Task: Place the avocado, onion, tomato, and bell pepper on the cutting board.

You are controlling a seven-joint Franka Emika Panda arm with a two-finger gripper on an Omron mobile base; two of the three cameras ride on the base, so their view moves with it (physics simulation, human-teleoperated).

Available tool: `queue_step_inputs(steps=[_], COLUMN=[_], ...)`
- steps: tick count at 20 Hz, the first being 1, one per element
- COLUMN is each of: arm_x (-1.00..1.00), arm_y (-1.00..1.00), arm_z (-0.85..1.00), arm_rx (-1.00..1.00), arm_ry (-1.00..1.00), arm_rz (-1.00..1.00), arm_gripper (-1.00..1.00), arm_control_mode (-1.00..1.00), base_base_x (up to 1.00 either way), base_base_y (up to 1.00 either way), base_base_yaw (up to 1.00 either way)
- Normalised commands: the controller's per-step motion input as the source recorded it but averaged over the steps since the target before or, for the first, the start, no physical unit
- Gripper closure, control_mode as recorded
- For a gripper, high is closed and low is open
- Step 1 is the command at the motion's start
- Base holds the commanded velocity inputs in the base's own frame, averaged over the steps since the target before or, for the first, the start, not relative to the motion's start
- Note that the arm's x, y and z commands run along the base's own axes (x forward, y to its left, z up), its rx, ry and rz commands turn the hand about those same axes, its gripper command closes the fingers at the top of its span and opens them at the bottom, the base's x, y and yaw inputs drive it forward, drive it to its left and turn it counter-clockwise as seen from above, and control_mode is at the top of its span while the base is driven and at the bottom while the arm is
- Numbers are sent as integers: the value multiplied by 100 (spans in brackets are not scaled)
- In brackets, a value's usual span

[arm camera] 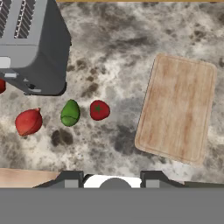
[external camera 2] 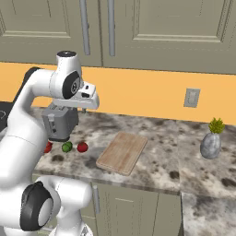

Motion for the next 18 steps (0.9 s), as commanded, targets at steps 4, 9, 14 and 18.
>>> queue_step_inputs(steps=[4, 9, 14, 18], arm_x=[-8, -28, -4, 1], arm_y=[0, 0, 11, 25], arm_z=[0, -17, -36, -39], arm_rx=[-1, 0, 0, 0], arm_ry=[-2, 0, 5, 10], arm_rz=[0, 0, 0, 0], arm_gripper=[-100, -100, -100, -100], arm_control_mode=[-100, -100, -100, -100], base_base_x=[0, 0, 0, 0], base_base_y=[0, 0, 0, 0], base_base_yaw=[0, 0, 0, 0])
